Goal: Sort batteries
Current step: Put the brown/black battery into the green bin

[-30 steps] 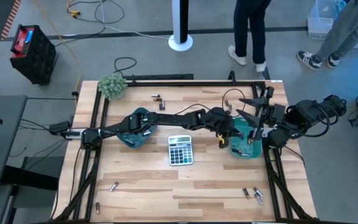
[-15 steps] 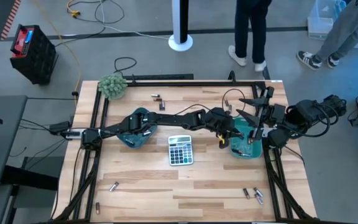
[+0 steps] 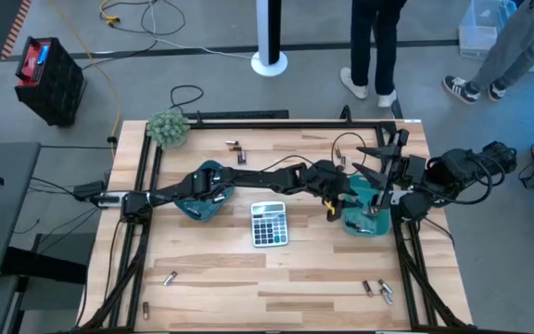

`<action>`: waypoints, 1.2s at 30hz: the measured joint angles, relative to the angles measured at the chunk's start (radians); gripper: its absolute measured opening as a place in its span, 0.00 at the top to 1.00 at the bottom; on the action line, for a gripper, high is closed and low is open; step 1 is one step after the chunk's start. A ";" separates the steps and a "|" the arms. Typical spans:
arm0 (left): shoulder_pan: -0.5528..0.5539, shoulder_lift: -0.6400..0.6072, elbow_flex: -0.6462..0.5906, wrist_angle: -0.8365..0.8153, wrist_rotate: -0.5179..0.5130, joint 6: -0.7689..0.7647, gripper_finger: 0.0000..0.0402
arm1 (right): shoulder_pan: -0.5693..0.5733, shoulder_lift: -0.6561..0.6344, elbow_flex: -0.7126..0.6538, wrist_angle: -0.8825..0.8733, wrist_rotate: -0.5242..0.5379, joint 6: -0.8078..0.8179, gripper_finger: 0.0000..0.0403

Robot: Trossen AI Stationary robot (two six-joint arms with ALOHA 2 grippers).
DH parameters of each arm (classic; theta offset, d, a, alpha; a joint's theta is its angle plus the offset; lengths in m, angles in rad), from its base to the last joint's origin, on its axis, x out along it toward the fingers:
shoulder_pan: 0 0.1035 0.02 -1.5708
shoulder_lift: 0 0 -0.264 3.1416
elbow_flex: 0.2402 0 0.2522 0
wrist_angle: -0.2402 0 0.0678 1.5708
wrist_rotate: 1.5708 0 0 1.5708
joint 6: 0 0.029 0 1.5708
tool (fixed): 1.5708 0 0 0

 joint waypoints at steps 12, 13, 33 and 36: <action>0.067 -0.085 0.000 -0.095 0.110 -0.017 0.69 | 0.013 -0.030 0.000 -0.019 0.001 0.000 0.54; 0.066 -0.098 0.000 -0.110 0.111 -0.003 0.72 | 0.013 -0.033 0.000 -0.028 0.001 0.000 0.54; 0.092 -0.222 -0.001 -0.200 0.061 0.100 1.00 | 0.016 -0.064 0.000 -0.156 0.032 -0.004 0.54; 0.094 -0.261 -0.012 -0.198 0.027 0.117 1.00 | 0.016 -0.087 0.000 -0.188 0.032 0.007 0.54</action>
